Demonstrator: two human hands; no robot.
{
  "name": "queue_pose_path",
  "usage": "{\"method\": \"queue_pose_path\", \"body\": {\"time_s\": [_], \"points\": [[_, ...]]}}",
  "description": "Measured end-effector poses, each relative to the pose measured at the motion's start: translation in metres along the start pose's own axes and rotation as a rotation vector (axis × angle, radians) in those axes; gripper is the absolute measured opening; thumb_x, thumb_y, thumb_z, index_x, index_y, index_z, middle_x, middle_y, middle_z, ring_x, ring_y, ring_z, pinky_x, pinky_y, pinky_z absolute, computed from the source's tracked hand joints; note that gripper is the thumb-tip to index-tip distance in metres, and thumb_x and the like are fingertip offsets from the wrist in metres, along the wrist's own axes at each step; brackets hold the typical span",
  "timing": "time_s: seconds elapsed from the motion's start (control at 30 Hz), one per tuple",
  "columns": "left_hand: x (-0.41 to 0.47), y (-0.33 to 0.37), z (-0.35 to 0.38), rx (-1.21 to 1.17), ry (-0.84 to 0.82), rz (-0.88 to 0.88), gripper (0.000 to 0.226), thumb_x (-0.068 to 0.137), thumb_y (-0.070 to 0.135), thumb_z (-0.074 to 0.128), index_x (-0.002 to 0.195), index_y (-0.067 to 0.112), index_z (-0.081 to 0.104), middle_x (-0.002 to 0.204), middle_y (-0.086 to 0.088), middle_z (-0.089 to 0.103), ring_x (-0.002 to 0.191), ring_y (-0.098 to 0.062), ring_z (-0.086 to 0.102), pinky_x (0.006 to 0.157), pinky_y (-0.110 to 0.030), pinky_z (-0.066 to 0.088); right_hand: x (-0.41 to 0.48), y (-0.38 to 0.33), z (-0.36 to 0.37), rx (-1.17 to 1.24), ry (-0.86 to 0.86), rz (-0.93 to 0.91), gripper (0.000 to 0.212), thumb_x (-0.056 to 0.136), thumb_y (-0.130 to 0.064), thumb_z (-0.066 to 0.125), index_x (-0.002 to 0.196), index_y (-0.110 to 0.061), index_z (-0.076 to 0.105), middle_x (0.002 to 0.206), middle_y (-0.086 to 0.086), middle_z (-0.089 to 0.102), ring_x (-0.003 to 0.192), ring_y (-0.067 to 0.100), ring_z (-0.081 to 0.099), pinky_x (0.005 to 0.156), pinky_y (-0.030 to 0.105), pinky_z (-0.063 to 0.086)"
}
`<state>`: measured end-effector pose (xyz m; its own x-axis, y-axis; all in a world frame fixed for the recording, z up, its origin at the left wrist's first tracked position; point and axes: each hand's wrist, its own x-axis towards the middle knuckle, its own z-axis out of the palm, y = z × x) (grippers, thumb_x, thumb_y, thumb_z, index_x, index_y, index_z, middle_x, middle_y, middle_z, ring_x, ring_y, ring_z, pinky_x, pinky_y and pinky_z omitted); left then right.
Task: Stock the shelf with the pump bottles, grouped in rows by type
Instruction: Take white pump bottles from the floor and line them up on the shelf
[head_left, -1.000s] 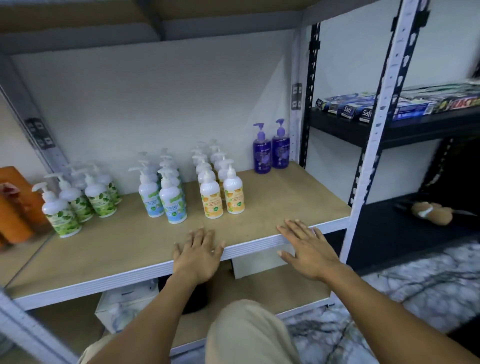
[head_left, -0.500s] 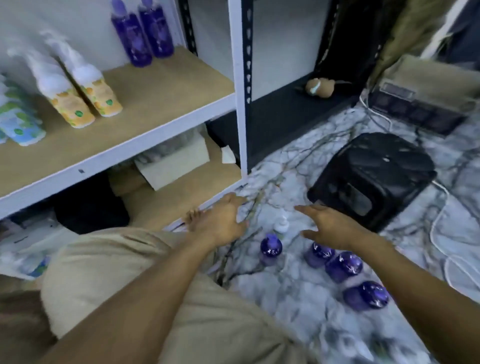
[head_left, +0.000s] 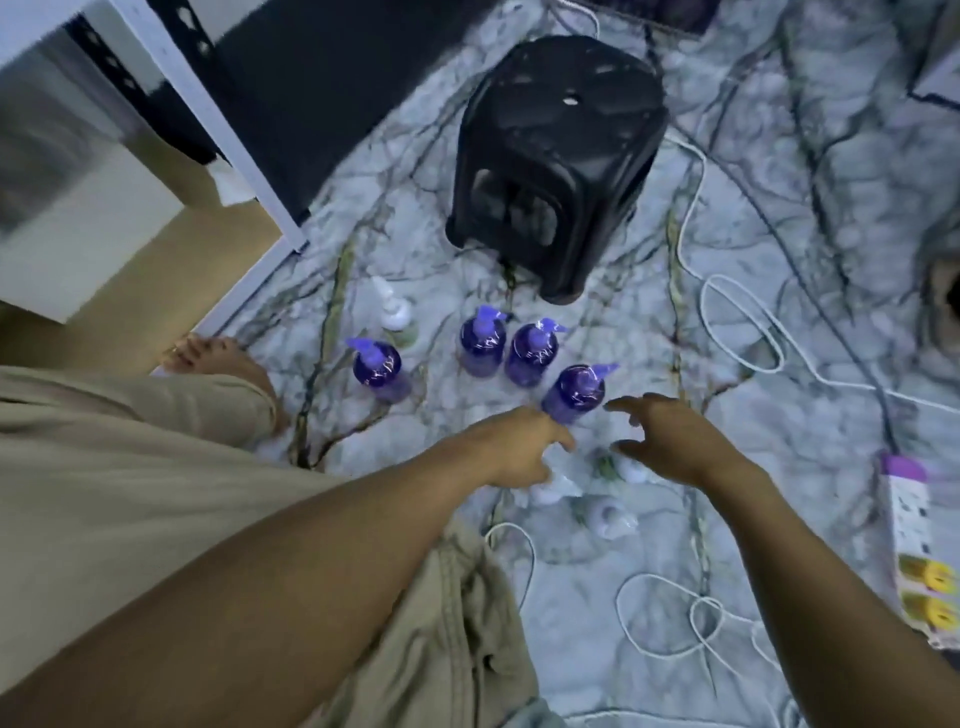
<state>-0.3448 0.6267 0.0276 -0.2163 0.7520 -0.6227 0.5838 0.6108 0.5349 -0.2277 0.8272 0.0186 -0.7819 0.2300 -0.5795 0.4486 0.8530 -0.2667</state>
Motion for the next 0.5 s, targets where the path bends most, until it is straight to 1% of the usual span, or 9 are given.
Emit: {"method": "queue_pose_path", "body": {"time_s": [0.1,0.13,0.2,0.23,0.3,0.33,0.4,0.43,0.5], "points": [[0.020,0.014,0.029,0.077,-0.092,0.008,0.052,0.092,0.020,0.063,0.141,0.029,0.052,0.139,-0.005,0.048,0.127,-0.027,0.049,0.101,-0.040,0.044,-0.010,0.023,0.023,0.026,-0.002,0.087,0.060,0.090,-0.037,0.070,0.145,-0.028,0.048,0.123,0.013,0.057,0.115,0.031,0.059,0.093,0.037,0.047],[0.024,0.018,0.038,0.124,-0.123,0.007,0.047,0.094,0.018,0.060,0.139,0.027,0.053,0.137,-0.005,0.047,0.126,-0.029,0.050,0.095,-0.038,0.044,-0.012,0.029,0.030,0.034,0.004,0.124,0.060,0.090,-0.039,0.070,0.145,-0.028,0.049,0.123,0.014,0.056,0.115,0.032,0.059,0.093,0.037,0.047],[0.027,0.022,0.051,0.226,-0.155,0.029,0.032,0.095,0.013,0.057,0.126,0.020,0.058,0.127,-0.007,0.045,0.118,-0.033,0.054,0.079,-0.037,0.039,-0.014,0.039,0.042,0.082,0.013,0.197,0.056,0.091,-0.043,0.068,0.142,-0.026,0.052,0.125,0.015,0.058,0.116,0.033,0.059,0.090,0.037,0.047],[0.027,0.024,0.054,0.275,-0.154,0.036,0.027,0.096,0.013,0.056,0.122,0.018,0.059,0.124,-0.009,0.044,0.114,-0.034,0.054,0.076,-0.037,0.037,-0.013,0.042,0.047,0.126,0.023,0.218,0.052,0.091,-0.042,0.068,0.138,-0.023,0.056,0.126,0.015,0.061,0.116,0.033,0.059,0.087,0.034,0.046],[0.026,0.024,0.053,0.340,-0.120,0.026,0.026,0.098,0.016,0.057,0.124,0.015,0.059,0.127,-0.012,0.042,0.115,-0.034,0.053,0.078,-0.038,0.037,-0.012,0.044,0.054,0.225,0.061,0.250,0.040,0.091,-0.039,0.070,0.126,-0.021,0.064,0.124,0.012,0.066,0.115,0.031,0.060,0.080,0.030,0.042],[0.023,0.024,0.050,0.358,-0.111,0.012,0.028,0.099,0.017,0.057,0.127,0.013,0.057,0.129,-0.013,0.041,0.117,-0.034,0.052,0.081,-0.040,0.039,-0.012,0.042,0.056,0.257,0.081,0.268,0.035,0.090,-0.038,0.070,0.121,-0.022,0.066,0.122,0.010,0.068,0.114,0.030,0.060,0.080,0.029,0.042],[0.017,0.022,0.042,0.371,-0.121,-0.015,0.031,0.098,0.014,0.057,0.128,0.008,0.055,0.130,-0.016,0.040,0.116,-0.036,0.053,0.086,-0.043,0.043,-0.013,0.036,0.058,0.260,0.113,0.297,0.026,0.089,-0.040,0.070,0.112,-0.028,0.068,0.117,0.007,0.070,0.112,0.030,0.061,0.088,0.034,0.047],[0.013,0.020,0.039,0.368,-0.130,-0.025,0.032,0.096,0.010,0.057,0.127,0.006,0.054,0.129,-0.016,0.041,0.113,-0.038,0.055,0.083,-0.044,0.044,-0.013,0.032,0.058,0.237,0.118,0.307,0.022,0.088,-0.041,0.069,0.107,-0.031,0.067,0.113,0.006,0.070,0.110,0.029,0.062,0.093,0.039,0.048],[0.007,0.013,0.036,0.346,-0.136,-0.050,0.033,0.092,0.005,0.059,0.125,0.005,0.053,0.127,-0.015,0.041,0.104,-0.039,0.060,0.073,-0.041,0.041,-0.013,0.022,0.057,0.187,0.104,0.302,0.015,0.088,-0.042,0.067,0.101,-0.034,0.064,0.107,0.003,0.070,0.107,0.028,0.062,0.102,0.045,0.042]]}}
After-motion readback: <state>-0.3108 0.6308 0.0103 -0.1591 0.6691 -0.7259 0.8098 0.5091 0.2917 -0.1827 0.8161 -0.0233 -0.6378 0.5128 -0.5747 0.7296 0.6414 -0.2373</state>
